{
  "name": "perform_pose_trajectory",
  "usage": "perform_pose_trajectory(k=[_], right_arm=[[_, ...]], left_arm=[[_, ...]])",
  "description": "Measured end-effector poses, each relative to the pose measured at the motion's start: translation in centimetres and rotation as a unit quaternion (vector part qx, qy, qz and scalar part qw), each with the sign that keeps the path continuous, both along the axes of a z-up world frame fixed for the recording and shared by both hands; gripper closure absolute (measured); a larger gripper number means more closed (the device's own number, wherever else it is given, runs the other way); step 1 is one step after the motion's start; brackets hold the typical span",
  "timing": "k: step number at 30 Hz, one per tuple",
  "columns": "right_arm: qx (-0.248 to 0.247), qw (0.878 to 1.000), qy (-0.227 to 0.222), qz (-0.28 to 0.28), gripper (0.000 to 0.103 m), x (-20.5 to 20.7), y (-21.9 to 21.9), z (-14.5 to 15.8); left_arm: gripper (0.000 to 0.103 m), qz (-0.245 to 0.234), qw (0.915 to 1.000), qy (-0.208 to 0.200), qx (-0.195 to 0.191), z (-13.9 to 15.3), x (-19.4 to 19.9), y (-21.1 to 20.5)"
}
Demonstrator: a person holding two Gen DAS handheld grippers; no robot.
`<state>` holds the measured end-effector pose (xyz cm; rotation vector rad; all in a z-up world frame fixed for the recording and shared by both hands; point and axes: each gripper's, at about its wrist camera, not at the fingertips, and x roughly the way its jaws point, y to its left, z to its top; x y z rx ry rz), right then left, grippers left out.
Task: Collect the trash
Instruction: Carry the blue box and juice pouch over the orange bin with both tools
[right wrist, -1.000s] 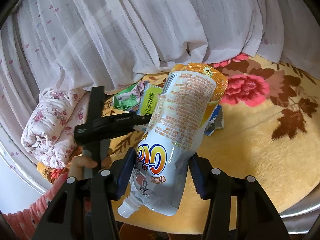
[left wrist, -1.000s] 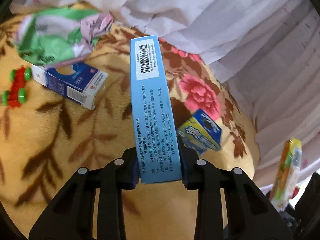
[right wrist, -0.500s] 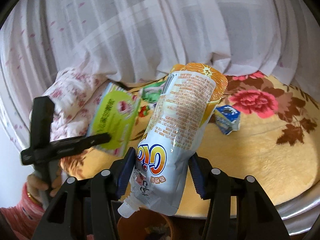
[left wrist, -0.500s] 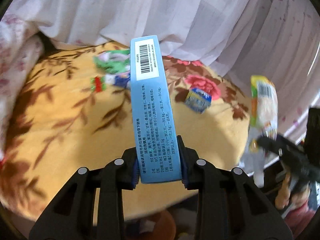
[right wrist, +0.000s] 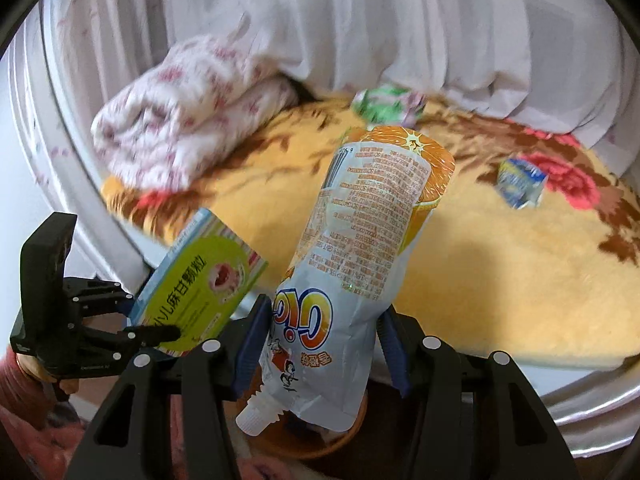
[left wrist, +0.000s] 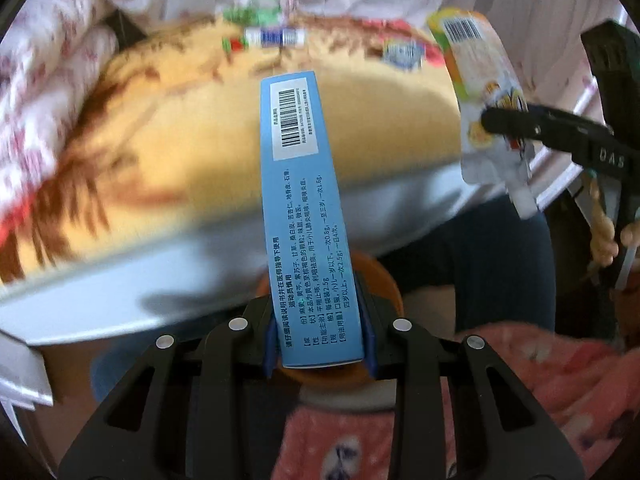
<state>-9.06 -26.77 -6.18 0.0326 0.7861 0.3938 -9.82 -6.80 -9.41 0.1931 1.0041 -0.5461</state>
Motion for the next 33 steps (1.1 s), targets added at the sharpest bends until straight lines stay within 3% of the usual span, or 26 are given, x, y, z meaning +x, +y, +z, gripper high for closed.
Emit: perform_pose_trajectory(k=[8,20,33], right_arm=[[-0.039,0.994,0.089,0.044,0.051,-0.3,3.5,-6.8],[-0.075,0.977,0.185,0.073,0.051,1.9,6.3,-14.8],[-0.073,0.967,0.234,0.072,0.049,4.0,7.5,-18.5]], left_arm=[[0.073,-0.012,0.9933,0.113,0.021,-7.1,-0.8,0.2],[0.073,0.023,0.9741,0.222,0.035,-14.7,2.6,0.2],[0.072,0.049,0.9586,0.277,0.048,-18.5,5.3,-0.4]])
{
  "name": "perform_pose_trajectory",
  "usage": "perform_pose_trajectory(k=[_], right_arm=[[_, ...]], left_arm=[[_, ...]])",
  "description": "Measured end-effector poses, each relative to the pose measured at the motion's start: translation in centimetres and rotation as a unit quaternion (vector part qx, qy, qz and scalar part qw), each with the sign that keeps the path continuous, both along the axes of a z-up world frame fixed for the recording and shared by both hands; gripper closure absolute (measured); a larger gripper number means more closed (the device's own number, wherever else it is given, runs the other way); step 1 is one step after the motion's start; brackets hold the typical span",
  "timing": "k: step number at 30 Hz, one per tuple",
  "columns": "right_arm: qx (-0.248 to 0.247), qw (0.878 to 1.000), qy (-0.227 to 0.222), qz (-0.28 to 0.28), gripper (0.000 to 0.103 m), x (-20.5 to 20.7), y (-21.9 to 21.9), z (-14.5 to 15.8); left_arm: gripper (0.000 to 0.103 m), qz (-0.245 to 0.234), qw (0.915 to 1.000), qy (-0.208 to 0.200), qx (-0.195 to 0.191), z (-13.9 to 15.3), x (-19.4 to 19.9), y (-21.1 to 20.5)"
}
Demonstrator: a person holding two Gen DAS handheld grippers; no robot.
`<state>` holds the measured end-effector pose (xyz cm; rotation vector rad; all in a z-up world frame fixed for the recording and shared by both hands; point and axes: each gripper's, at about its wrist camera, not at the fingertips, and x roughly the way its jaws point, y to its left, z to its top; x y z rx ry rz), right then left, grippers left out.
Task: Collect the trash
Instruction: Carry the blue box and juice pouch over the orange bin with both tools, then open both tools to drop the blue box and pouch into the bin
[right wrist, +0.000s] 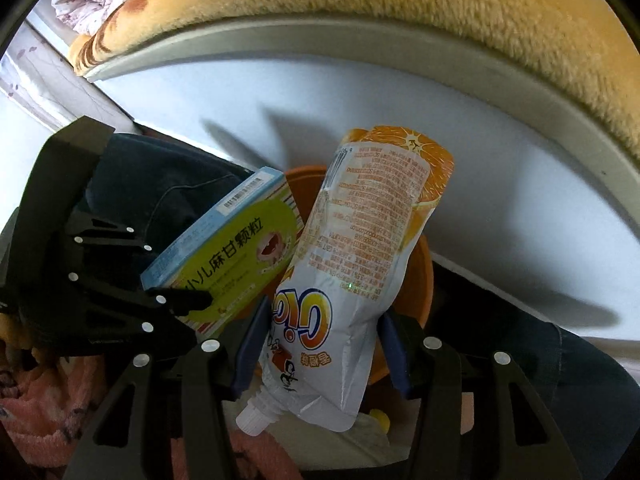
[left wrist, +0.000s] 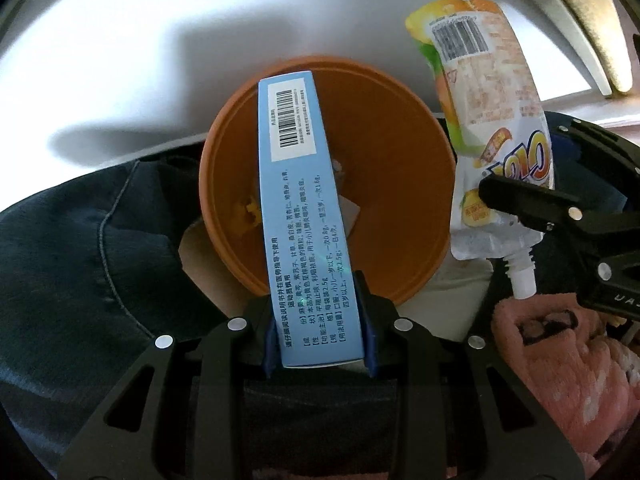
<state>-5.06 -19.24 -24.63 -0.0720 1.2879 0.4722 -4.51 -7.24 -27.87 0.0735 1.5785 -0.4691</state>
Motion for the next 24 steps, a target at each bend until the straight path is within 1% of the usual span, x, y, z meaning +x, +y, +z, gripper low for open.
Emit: perform_pose_trajectory(k=[1,2,3,4,5,6,8,12,16,17,24], right_arm=[[0.003,1.000,0.003,-0.002,0.046,0.5,-0.3,-0.1],[0.004,1.000,0.005,-0.007,0.038,0.8,-0.5,-0.1],[0.005,1.000,0.004,-0.014,0.033,0.8,-0.8,0.0],[0.006,1.000,0.003,-0.018,0.032,0.9,-1.1,0.1],[0.006,1.000,0.002,-0.021,0.031,0.9,-1.3,0.1],[0.006,1.000,0.001,-0.027,0.031,0.9,-1.6,0.3],[0.009,0.999,0.002,-0.035,0.030,1.2,-1.6,0.6],[0.013,0.999,0.002,-0.052,0.030,1.2,-2.6,1.1],[0.017,0.998,0.000,-0.061,0.028,0.5,-4.3,1.2],[0.017,0.998,-0.001,-0.062,0.028,0.3,-4.1,1.0],[0.019,0.998,-0.004,-0.065,0.027,-0.1,-4.3,1.7]], left_arm=[[0.072,0.003,1.0000,0.002,0.001,-0.1,0.1,0.0],[0.067,0.005,1.0000,0.001,0.007,-0.1,0.1,0.0],[0.058,0.008,0.9999,0.001,0.009,-0.1,0.2,0.0],[0.051,0.012,0.9999,0.001,0.012,0.2,0.2,0.4],[0.038,0.016,0.9997,-0.003,0.016,0.4,0.3,0.5],[0.036,0.019,0.9997,-0.008,0.016,0.6,0.4,0.5],[0.036,0.018,0.9995,-0.017,0.018,1.1,0.4,0.5],[0.031,0.014,0.9991,-0.031,0.025,1.5,0.1,0.1],[0.031,0.011,0.9987,-0.039,0.029,1.8,-0.6,-0.2],[0.031,0.011,0.9987,-0.040,0.029,1.9,-0.1,-0.1],[0.031,0.010,0.9981,-0.049,0.034,2.3,-0.7,0.0]])
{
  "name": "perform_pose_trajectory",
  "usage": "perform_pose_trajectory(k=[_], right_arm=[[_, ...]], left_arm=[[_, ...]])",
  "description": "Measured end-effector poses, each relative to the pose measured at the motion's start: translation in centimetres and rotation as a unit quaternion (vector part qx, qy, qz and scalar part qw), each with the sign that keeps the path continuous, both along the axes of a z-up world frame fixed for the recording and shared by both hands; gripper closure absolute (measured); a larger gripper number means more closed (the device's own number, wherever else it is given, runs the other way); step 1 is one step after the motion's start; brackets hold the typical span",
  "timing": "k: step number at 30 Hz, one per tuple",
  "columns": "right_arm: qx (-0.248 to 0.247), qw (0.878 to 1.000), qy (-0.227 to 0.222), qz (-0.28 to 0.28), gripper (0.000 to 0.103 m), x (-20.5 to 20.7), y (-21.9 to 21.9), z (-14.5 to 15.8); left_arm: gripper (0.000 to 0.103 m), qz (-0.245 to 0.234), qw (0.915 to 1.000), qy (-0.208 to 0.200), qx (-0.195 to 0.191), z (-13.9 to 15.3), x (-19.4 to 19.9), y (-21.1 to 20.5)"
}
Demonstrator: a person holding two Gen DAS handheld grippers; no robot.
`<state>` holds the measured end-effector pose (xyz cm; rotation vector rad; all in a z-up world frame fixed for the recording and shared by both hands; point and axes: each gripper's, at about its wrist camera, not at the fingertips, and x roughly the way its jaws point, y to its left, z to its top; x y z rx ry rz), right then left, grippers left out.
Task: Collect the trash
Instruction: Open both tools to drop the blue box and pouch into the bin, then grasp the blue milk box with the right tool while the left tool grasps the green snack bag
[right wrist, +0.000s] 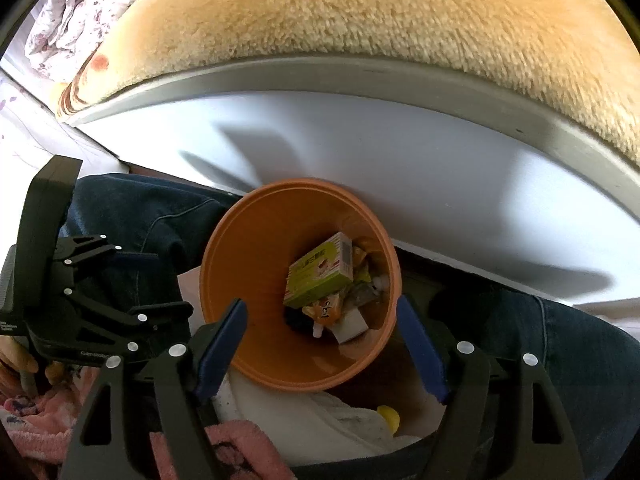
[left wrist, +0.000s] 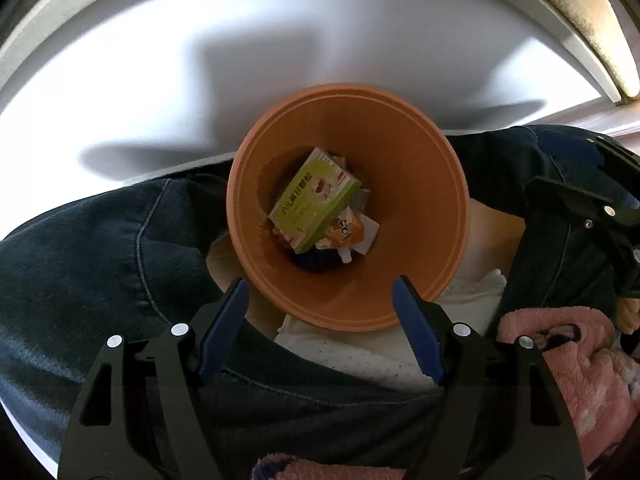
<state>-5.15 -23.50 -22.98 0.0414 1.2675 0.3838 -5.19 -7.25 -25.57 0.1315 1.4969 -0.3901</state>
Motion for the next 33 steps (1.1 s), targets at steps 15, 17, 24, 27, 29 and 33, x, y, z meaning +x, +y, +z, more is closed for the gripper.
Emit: perform_pose_trajectory(k=[15,17,24,27,29,33], right_arm=[[0.031,0.981,-0.186,-0.034,0.016,0.5,-3.7,12.8],[0.022,0.971,-0.231,-0.063,0.011,1.6,-5.4,14.8],[-0.022,0.938,-0.299,-0.173,0.006,8.7,-12.8,18.0],[-0.041,0.931,-0.304,-0.197,0.006,12.0,-14.8,18.0],[-0.051,0.929,-0.301,-0.211,0.006,14.7,-16.2,17.7],[-0.082,0.928,-0.289,-0.219,0.006,18.9,-17.7,16.8]], left_arm=[[0.020,-0.003,0.9831,-0.176,-0.051,12.1,0.4,0.0],[0.018,0.001,0.9731,-0.223,-0.059,14.8,1.3,-0.1],[0.012,0.029,0.9557,-0.281,-0.081,19.1,6.4,-0.8],[0.012,0.032,0.9546,-0.283,-0.086,19.6,8.4,-1.1],[0.012,0.032,0.9553,-0.281,-0.086,19.9,9.6,-2.0],[0.012,0.032,0.9578,-0.272,-0.089,19.9,11.6,-3.0]])
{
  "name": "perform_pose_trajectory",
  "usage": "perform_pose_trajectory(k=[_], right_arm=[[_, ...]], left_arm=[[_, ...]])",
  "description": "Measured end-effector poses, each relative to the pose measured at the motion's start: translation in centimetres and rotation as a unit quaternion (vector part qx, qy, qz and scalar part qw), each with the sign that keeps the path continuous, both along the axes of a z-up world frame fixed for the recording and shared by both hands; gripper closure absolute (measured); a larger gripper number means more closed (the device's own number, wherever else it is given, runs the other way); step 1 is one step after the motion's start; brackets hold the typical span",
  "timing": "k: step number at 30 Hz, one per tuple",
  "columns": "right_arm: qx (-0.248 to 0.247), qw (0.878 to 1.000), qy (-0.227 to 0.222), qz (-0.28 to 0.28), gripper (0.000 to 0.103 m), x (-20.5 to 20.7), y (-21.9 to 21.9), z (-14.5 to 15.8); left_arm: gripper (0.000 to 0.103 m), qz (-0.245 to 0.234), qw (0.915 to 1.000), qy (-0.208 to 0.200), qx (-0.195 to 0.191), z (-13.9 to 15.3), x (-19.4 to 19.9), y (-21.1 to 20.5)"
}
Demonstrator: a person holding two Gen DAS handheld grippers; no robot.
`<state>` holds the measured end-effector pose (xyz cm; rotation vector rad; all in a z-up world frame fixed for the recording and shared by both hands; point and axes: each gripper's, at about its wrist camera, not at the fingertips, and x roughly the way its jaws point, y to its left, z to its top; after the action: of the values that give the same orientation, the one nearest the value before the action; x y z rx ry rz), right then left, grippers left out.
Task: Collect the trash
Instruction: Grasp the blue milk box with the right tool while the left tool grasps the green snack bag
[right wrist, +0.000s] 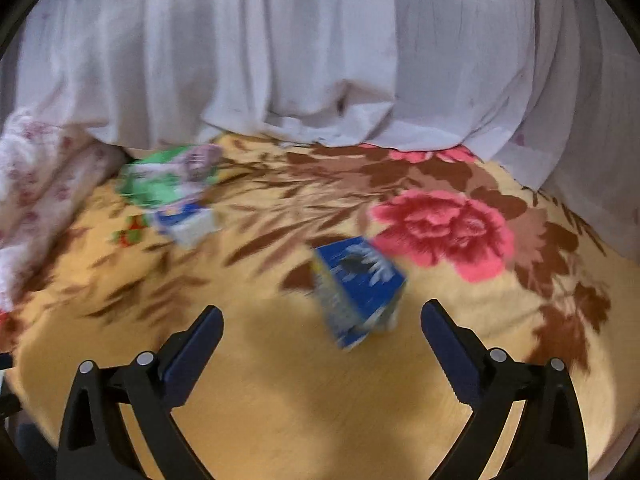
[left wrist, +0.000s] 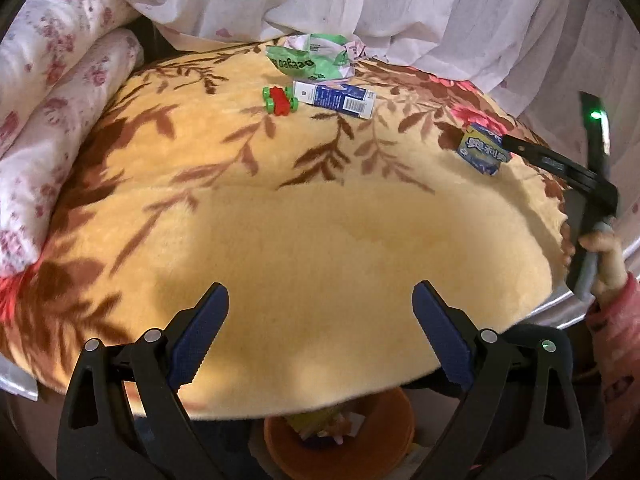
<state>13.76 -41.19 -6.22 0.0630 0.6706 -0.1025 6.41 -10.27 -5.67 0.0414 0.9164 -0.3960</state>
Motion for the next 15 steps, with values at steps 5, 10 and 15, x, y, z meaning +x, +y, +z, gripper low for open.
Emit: perform_pose_trajectory(k=[5,10,15], right_arm=[[-0.010,0.999,0.039,0.001,0.006,4.3,-1.5,-2.2],[0.005,0.998,0.060,0.015,0.030,6.0,-1.9,-3.2],[0.018,0.999,0.038,0.015,0.043,4.8,-2.0,-2.9]], left_arm=[[0.012,0.002,1.0000,0.008,0.004,-0.2,2.2,-0.6],[0.012,0.004,0.9999,0.010,-0.001,0.1,5.0,-0.9],[0.012,-0.002,0.9998,0.000,-0.018,1.0,8.8,-1.5]])
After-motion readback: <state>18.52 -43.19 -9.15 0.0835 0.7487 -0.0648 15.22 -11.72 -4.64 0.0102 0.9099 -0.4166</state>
